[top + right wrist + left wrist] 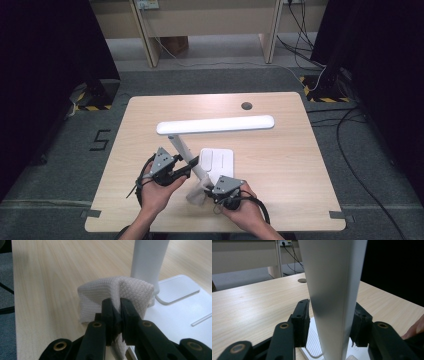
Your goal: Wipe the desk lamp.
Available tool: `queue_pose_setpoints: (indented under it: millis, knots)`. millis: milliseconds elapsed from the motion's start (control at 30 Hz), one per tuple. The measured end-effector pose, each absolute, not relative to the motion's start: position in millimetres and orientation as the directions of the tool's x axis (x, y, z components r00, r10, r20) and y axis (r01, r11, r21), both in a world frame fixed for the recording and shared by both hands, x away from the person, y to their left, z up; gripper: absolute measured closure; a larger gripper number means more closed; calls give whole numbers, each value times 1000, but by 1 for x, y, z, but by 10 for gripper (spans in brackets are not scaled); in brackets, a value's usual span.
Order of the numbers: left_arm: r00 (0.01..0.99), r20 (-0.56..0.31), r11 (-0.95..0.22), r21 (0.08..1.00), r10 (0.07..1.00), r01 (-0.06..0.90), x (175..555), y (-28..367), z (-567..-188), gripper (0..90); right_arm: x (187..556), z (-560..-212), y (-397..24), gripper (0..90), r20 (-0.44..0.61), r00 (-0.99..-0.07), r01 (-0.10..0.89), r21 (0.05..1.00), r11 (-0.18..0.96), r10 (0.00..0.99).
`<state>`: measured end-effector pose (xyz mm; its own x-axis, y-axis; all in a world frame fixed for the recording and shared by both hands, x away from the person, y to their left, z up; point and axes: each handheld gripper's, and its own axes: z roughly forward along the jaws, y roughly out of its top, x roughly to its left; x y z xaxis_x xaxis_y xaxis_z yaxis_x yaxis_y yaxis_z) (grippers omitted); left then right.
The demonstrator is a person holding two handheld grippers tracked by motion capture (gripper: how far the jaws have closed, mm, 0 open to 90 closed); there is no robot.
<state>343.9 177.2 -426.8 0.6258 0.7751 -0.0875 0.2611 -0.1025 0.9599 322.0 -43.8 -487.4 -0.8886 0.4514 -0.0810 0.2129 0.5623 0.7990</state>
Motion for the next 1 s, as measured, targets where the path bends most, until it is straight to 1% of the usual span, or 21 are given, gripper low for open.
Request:
queue_pose_setpoints:
  millis: [67, 100, 133, 167, 467, 533, 667, 767, 867, 900, 1000]
  knots:
    - [625, -85, -106, 959, 776, 261, 344, 176, -426, 589, 324, -491, -43, 828, -62, -888, 233, 792, 564, 455]
    - [625, -81, -109, 959, 777, 260, 344, 176, -426, 597, 325, -492, -43, 828, -70, -890, 224, 792, 567, 450]
    - [622, -77, -112, 960, 779, 258, 344, 175, -426, 599, 324, -493, -43, 828, -48, -885, 250, 790, 560, 463]
    - [620, -72, -117, 959, 781, 259, 343, 174, -426, 602, 325, -494, -44, 828, -49, -885, 249, 790, 560, 464]
    - [611, -71, -114, 959, 789, 259, 342, 173, -426, 609, 327, -497, -50, 829, -36, -879, 276, 774, 570, 475]
    - [610, -71, -114, 959, 789, 259, 342, 173, -426, 609, 328, -497, -52, 829, -45, -879, 267, 777, 570, 474]
    - [609, -69, -115, 959, 790, 259, 342, 173, -426, 609, 327, -498, -57, 829, -7, -869, 308, 774, 553, 494]
    - [608, -68, -116, 959, 791, 258, 342, 173, -426, 609, 329, -498, -62, 830, -7, -868, 307, 778, 549, 496]
    - [607, -67, -117, 959, 792, 258, 342, 173, -426, 609, 328, -498, -66, 830, 13, -859, 333, 773, 539, 512]
    - [607, -67, -116, 959, 792, 257, 342, 173, -426, 610, 329, -498, -67, 830, 4, -864, 322, 774, 545, 504]
    - [606, -66, -116, 959, 793, 257, 341, 173, -426, 610, 328, -498, -70, 830, 18, -856, 340, 772, 537, 517]
